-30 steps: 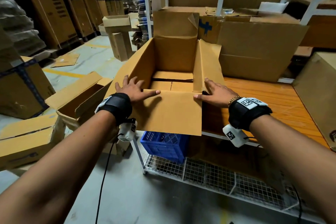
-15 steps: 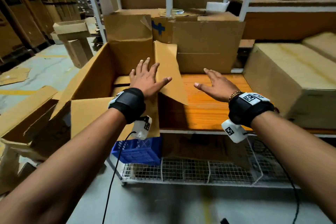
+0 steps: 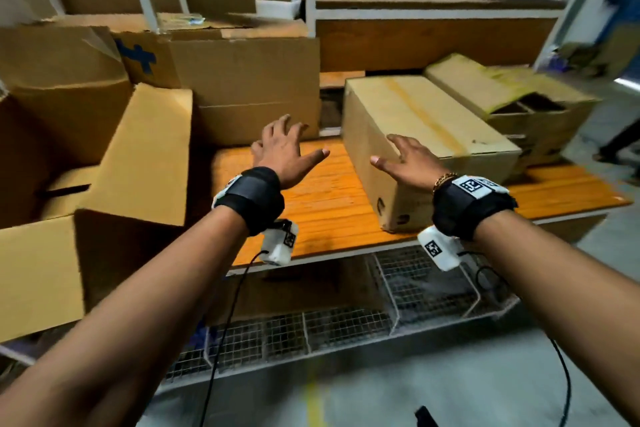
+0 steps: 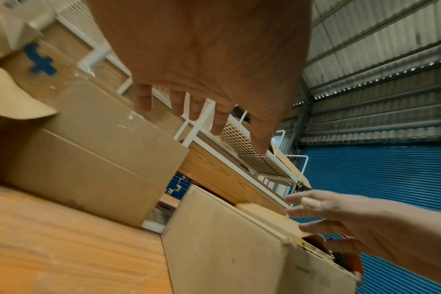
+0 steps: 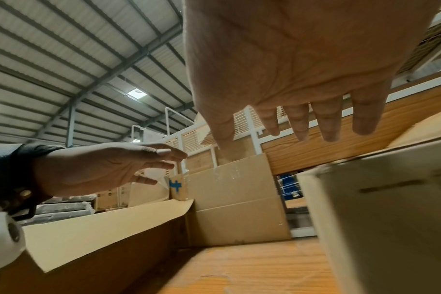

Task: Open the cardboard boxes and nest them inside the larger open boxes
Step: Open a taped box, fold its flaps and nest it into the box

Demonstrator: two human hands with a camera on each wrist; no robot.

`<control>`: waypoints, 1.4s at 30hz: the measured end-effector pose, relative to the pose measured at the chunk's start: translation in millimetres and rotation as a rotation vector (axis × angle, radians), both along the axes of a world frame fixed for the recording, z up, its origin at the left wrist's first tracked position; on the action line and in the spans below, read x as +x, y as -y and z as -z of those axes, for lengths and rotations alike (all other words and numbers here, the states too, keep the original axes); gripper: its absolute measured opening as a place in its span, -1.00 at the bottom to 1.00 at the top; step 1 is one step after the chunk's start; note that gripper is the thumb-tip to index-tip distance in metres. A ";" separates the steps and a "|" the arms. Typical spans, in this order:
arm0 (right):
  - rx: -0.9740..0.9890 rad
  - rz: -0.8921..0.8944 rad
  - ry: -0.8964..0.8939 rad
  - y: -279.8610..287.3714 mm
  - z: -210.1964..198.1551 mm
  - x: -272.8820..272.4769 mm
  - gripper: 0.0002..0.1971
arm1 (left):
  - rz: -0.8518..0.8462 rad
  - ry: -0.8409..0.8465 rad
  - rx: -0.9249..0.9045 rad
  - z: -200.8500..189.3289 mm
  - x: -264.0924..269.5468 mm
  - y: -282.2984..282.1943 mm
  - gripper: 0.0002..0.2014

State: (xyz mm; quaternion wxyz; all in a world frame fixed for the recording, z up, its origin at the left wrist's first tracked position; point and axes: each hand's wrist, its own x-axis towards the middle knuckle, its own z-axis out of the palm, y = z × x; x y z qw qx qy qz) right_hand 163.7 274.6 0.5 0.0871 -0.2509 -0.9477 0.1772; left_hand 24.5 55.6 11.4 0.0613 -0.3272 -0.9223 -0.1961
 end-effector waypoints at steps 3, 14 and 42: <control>0.004 0.036 0.017 -57.2 1.0 18.2 -0.21 | 0.046 0.073 0.013 10.0 18.7 -55.2 -0.27; 0.008 0.376 0.016 -213.7 23.7 53.0 -0.28 | 0.158 0.357 -0.020 42.8 31.2 -189.0 -0.26; -0.279 0.058 -0.323 -162.7 16.3 99.8 -0.01 | -0.041 0.643 0.511 70.2 90.0 -128.6 0.02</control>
